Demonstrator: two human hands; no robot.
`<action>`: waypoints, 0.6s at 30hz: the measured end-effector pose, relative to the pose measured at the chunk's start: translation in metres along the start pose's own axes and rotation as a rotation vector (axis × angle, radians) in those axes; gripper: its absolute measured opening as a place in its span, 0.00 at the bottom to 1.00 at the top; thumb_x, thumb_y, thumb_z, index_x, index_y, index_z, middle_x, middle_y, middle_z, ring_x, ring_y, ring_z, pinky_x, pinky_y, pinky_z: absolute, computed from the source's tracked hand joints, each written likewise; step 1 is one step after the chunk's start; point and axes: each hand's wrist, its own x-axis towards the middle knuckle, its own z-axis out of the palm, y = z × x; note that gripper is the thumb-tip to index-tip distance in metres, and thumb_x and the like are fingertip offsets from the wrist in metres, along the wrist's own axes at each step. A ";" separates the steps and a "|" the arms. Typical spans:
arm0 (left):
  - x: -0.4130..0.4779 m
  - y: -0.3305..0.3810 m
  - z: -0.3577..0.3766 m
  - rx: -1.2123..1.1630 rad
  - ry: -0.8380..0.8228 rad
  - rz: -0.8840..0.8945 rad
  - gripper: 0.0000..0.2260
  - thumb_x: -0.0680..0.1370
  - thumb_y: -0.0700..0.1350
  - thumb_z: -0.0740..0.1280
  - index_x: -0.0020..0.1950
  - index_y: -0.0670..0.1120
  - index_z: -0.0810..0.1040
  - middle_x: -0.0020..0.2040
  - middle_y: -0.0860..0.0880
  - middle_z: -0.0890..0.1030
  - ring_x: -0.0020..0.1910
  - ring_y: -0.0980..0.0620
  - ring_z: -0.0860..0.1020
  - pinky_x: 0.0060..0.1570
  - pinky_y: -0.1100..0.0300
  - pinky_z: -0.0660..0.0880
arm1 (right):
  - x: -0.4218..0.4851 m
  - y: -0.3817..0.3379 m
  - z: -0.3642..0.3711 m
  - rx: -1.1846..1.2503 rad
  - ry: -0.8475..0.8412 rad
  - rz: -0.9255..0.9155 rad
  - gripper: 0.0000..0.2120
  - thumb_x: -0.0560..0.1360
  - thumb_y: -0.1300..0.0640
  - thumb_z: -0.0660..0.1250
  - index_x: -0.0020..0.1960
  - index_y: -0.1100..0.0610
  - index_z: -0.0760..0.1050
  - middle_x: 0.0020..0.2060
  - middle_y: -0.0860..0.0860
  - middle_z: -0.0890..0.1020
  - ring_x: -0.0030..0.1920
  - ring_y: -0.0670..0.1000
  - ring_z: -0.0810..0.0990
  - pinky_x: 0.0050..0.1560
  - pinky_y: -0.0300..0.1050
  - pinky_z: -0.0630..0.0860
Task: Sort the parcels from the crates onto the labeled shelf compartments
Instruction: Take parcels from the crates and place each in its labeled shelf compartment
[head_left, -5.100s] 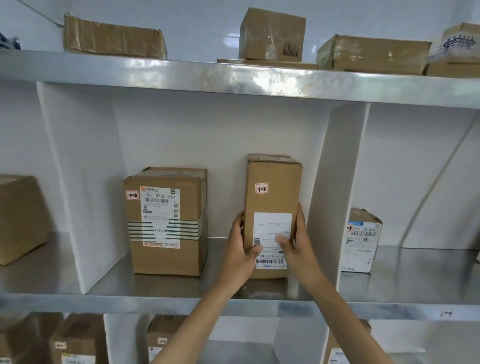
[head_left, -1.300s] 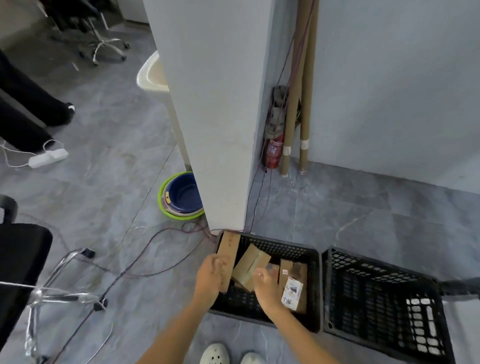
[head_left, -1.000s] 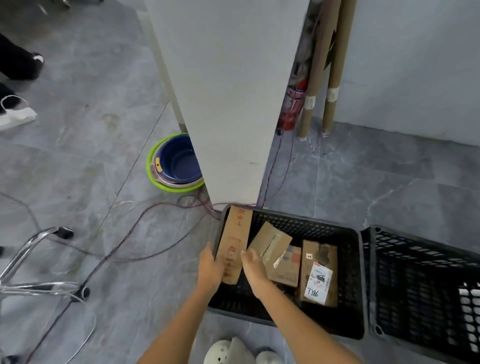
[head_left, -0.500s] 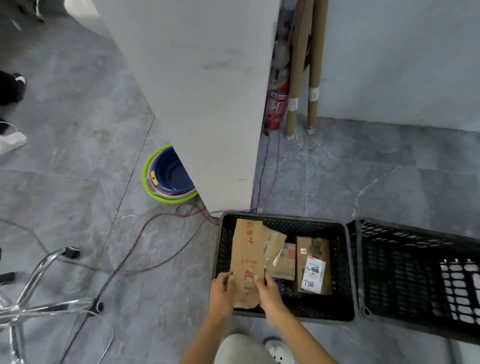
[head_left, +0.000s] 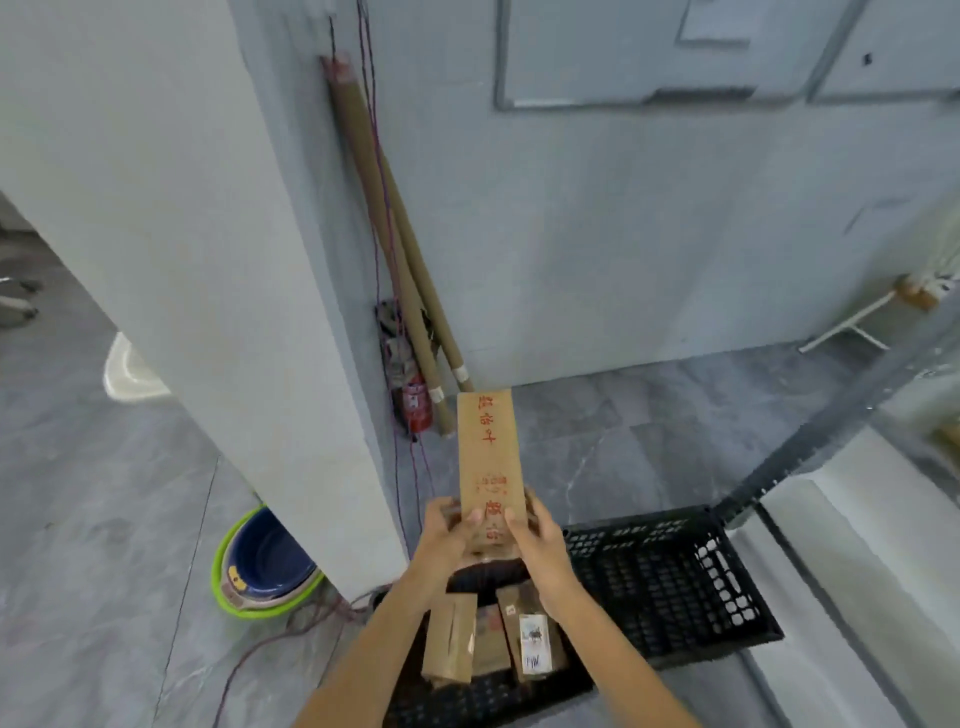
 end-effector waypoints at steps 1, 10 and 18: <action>-0.006 0.022 0.011 -0.003 -0.045 0.038 0.22 0.77 0.41 0.66 0.68 0.42 0.60 0.64 0.40 0.74 0.57 0.42 0.78 0.55 0.39 0.76 | -0.006 -0.025 -0.011 0.004 0.026 -0.054 0.21 0.79 0.58 0.64 0.71 0.54 0.66 0.61 0.51 0.79 0.59 0.48 0.78 0.60 0.45 0.76; -0.067 0.143 0.157 -0.084 -0.317 0.226 0.33 0.62 0.55 0.75 0.63 0.51 0.64 0.60 0.48 0.78 0.56 0.47 0.79 0.55 0.41 0.77 | -0.101 -0.169 -0.134 -0.384 0.296 -0.575 0.28 0.74 0.58 0.70 0.72 0.51 0.66 0.71 0.46 0.67 0.70 0.43 0.65 0.67 0.33 0.63; -0.157 0.132 0.315 -0.284 -0.497 0.258 0.32 0.68 0.51 0.73 0.67 0.47 0.62 0.61 0.46 0.77 0.55 0.51 0.78 0.41 0.56 0.78 | -0.212 -0.191 -0.266 -0.139 0.690 -0.684 0.31 0.74 0.54 0.70 0.72 0.44 0.61 0.73 0.42 0.61 0.73 0.41 0.59 0.71 0.43 0.61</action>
